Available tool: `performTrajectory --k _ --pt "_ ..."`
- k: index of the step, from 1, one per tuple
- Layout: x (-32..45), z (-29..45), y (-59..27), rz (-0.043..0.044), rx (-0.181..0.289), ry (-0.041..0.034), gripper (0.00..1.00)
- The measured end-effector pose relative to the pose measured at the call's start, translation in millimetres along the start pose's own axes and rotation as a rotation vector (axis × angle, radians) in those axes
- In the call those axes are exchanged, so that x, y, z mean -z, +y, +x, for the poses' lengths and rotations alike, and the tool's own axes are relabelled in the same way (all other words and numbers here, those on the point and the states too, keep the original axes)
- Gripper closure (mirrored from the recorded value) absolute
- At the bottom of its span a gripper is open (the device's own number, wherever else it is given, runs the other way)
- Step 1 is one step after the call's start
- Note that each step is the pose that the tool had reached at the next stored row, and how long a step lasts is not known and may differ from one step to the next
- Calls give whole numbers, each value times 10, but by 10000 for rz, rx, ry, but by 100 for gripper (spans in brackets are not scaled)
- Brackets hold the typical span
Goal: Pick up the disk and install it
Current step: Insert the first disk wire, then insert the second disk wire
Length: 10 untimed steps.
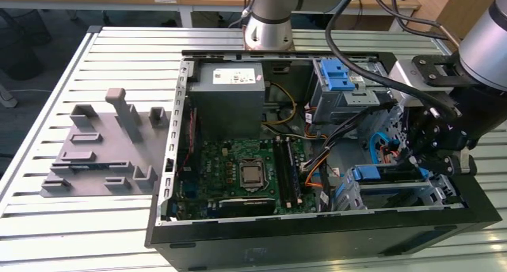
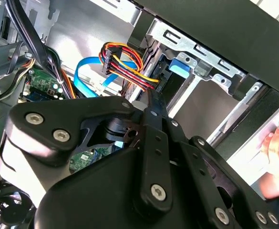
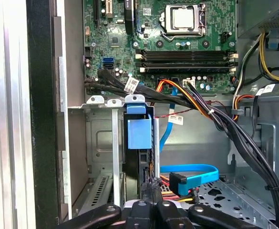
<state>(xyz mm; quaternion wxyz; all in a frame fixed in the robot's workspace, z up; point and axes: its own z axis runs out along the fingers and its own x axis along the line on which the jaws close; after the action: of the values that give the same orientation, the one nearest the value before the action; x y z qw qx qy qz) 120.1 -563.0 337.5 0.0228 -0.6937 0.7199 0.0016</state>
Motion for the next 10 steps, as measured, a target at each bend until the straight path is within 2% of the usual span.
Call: performTrajectory --k 10 --pt "38 -1 -1 -1 0 0 89"
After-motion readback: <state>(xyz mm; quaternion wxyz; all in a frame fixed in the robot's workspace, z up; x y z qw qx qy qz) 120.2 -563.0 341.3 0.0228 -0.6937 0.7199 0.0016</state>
